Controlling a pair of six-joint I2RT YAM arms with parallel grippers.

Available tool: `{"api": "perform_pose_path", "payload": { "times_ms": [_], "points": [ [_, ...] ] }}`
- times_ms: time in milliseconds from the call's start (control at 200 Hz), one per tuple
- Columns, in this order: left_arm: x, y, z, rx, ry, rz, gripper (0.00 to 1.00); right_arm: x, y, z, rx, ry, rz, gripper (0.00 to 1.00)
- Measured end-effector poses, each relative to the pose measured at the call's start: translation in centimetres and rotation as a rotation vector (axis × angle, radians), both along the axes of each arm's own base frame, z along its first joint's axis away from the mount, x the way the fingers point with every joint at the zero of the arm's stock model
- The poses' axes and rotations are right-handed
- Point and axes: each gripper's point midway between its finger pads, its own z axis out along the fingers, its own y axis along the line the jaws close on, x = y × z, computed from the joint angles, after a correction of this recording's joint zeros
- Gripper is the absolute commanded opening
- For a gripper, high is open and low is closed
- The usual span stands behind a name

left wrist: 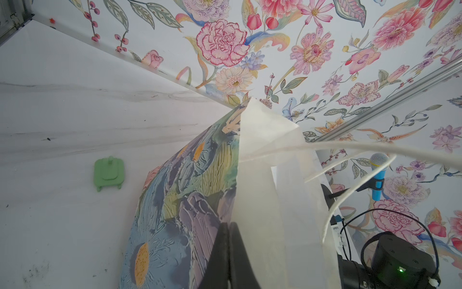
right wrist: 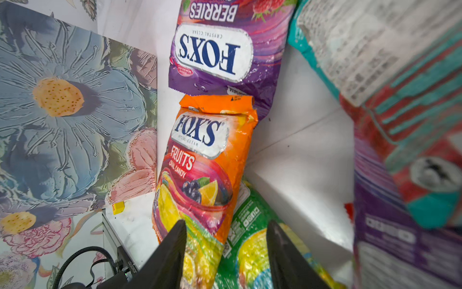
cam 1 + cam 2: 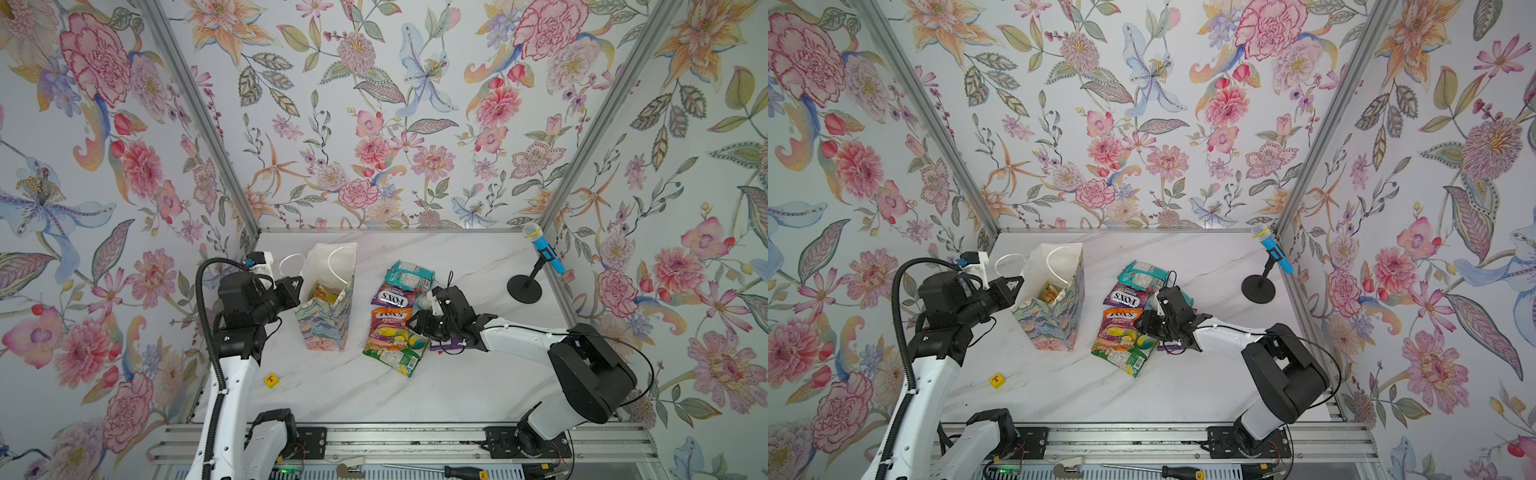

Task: Place the snacks into the paper bag
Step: 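Move the right gripper back down to the snack pile toward the FOX'S packets, then grasp the orange FOX'S Fruits candy packet with the right gripper and lift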

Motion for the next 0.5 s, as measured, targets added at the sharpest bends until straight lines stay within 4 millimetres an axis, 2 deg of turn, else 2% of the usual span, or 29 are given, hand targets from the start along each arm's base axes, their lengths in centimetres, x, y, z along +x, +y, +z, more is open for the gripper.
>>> {"api": "perform_pose_path", "payload": {
  "times_ms": [160, 500],
  "points": [
    [0.0, 0.0, 0.0, 0.0, 0.0, 0.0, 0.01, -0.1, 1.1, -1.0, 0.03, 0.029, 0.011, 0.54],
    [0.0, 0.0, 0.0, 0.0, 0.0, 0.0, 0.01, 0.1, 2.6, -1.4, 0.1, 0.053, 0.013, 0.52]
  ]
}}
